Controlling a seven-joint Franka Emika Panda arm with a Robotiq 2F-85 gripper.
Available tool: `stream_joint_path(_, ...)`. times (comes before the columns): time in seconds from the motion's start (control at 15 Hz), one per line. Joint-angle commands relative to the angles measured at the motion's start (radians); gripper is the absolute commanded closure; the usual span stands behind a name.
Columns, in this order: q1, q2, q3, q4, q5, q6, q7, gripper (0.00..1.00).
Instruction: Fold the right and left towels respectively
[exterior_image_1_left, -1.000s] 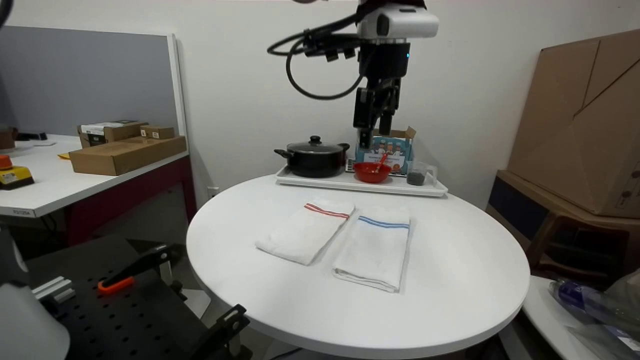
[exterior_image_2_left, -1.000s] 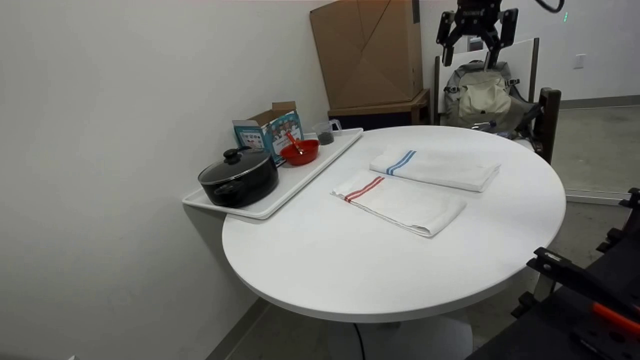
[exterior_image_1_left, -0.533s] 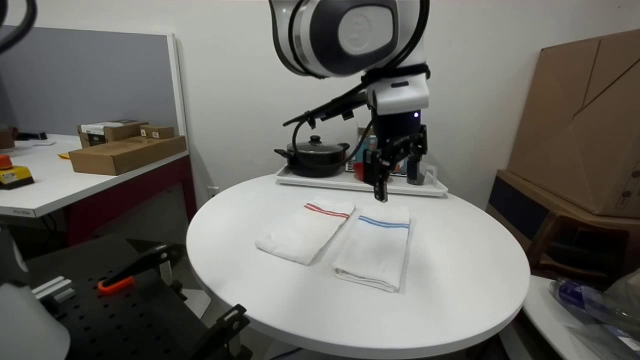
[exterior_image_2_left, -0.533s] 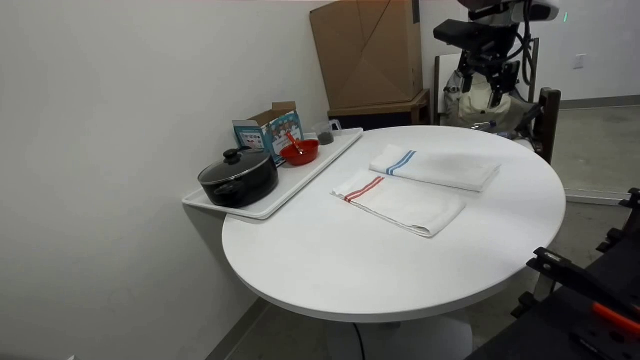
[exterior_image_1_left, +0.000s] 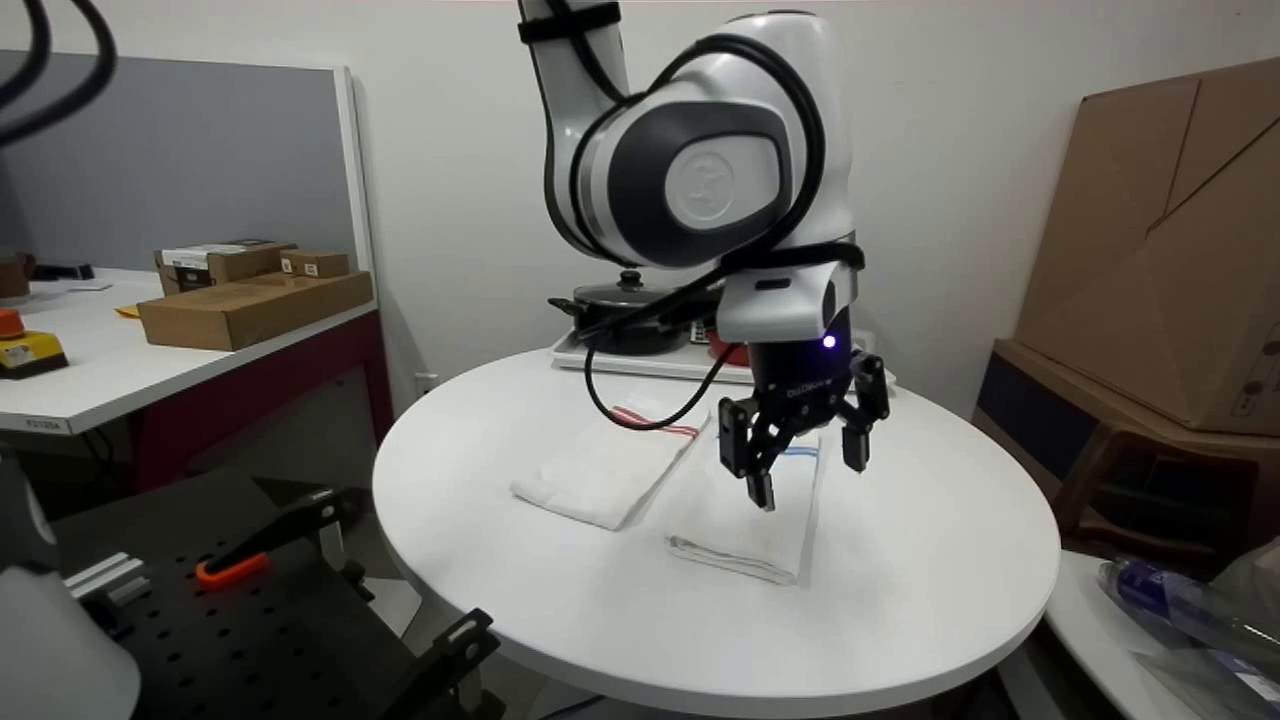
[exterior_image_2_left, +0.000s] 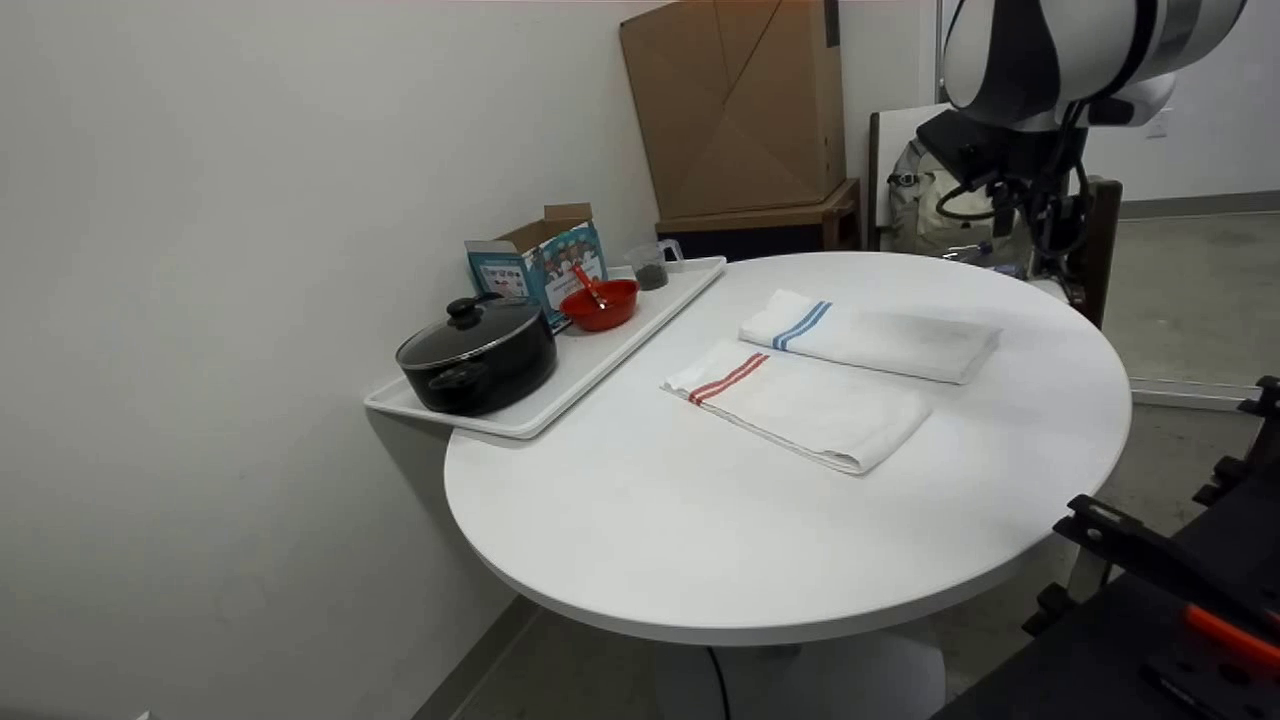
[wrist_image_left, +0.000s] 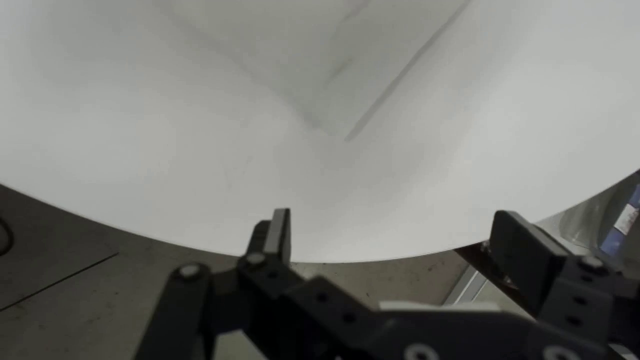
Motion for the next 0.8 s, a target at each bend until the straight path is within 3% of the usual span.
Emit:
stream_joint_path(0.0,0.069,0.038,-0.039,0.009,-0.017,-0.068,0.030,0.00)
stream_joint_path(0.27,0.159,0.084,-0.079,0.032,-0.011,-0.111,0.017,0.00)
stream_joint_path(0.73,0.204,0.197,-0.067,0.115,-0.047,-0.142,-0.027,0.00)
